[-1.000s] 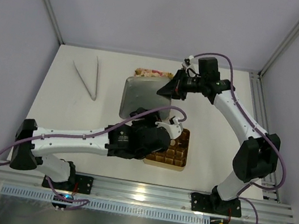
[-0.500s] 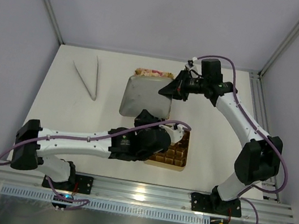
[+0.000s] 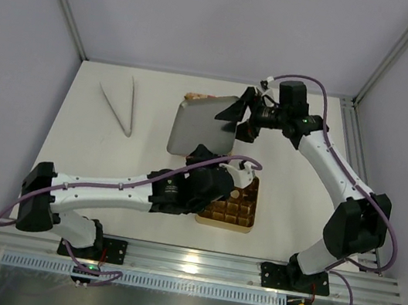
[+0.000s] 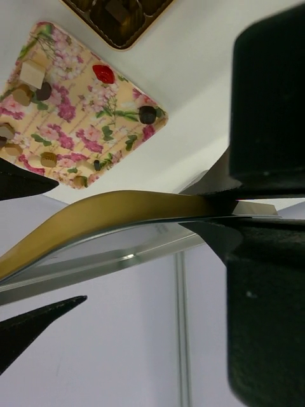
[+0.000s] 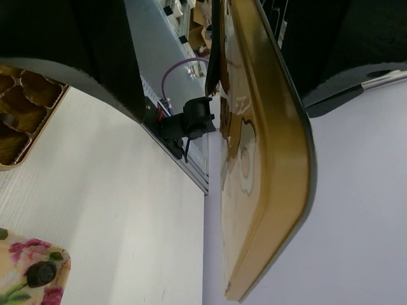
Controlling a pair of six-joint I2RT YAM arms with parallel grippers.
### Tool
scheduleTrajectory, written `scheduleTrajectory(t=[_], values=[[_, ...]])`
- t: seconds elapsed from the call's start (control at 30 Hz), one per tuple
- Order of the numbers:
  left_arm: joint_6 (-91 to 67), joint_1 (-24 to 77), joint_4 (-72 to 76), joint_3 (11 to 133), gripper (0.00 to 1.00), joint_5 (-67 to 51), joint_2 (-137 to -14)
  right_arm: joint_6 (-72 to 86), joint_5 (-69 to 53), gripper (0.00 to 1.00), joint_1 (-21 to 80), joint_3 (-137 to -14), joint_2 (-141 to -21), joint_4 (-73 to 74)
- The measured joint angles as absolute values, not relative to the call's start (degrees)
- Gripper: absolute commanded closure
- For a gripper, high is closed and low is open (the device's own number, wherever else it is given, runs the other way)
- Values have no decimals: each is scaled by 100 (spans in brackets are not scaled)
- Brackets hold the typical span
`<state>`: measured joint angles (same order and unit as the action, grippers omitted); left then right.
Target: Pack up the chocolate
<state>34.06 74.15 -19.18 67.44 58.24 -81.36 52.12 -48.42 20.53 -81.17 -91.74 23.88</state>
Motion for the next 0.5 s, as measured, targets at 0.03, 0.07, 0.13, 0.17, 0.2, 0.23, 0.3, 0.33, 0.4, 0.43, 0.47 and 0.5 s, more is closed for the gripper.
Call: scheduleTrajectory(t=[0.03, 0.07, 0.13, 0.17, 0.2, 0.23, 0.3, 0.33, 0.4, 0.43, 0.47, 0.5], values=[[3332, 7415, -1940, 6794, 100, 5769, -8136, 5218, -4803, 16, 2029, -8095, -9129, 2364], [3269, 7415, -1981, 6851, 100, 5712, -8136, 5229, -4748, 11, 1994, -8064, -9072, 2316], [3072, 7413, -2126, 6989, 100, 5575, -8136, 5229, -4628, 8, 1927, -8018, -8976, 2231], [2961, 7411, -2211, 7063, 100, 5478, -8136, 5227, -4525, 4, 1883, -7975, -8903, 2182], [2845, 7404, -2307, 7146, 100, 5380, -8136, 5223, -4425, 2, 1839, -7937, -8825, 2152], [2724, 7389, -2386, 7218, 100, 5277, -8136, 5199, -4307, 0, 1789, -7905, -8726, 2128], [2486, 7354, -2561, 7354, 100, 5039, -8136, 5142, -4040, 0, 1682, -7848, -8506, 2091], [2392, 7338, -2626, 7402, 100, 4936, -8136, 5118, -3907, 0, 1616, -7808, -8377, 2049], [2137, 7290, -2814, 7511, 100, 4674, -8136, 5087, -3607, 0, 1472, -7721, -8086, 1997], [2018, 7258, -2880, 7553, 100, 4536, -8136, 5074, -3483, 0, 1409, -7686, -7955, 1977], [1887, 7223, -2982, 7603, 100, 4386, -8138, 5052, -3310, 0, 1330, -7644, -7797, 1957], [1741, 7168, -3079, 7662, 100, 4198, -8136, 5026, -3122, 0, 1245, -7566, -7638, 1903]])
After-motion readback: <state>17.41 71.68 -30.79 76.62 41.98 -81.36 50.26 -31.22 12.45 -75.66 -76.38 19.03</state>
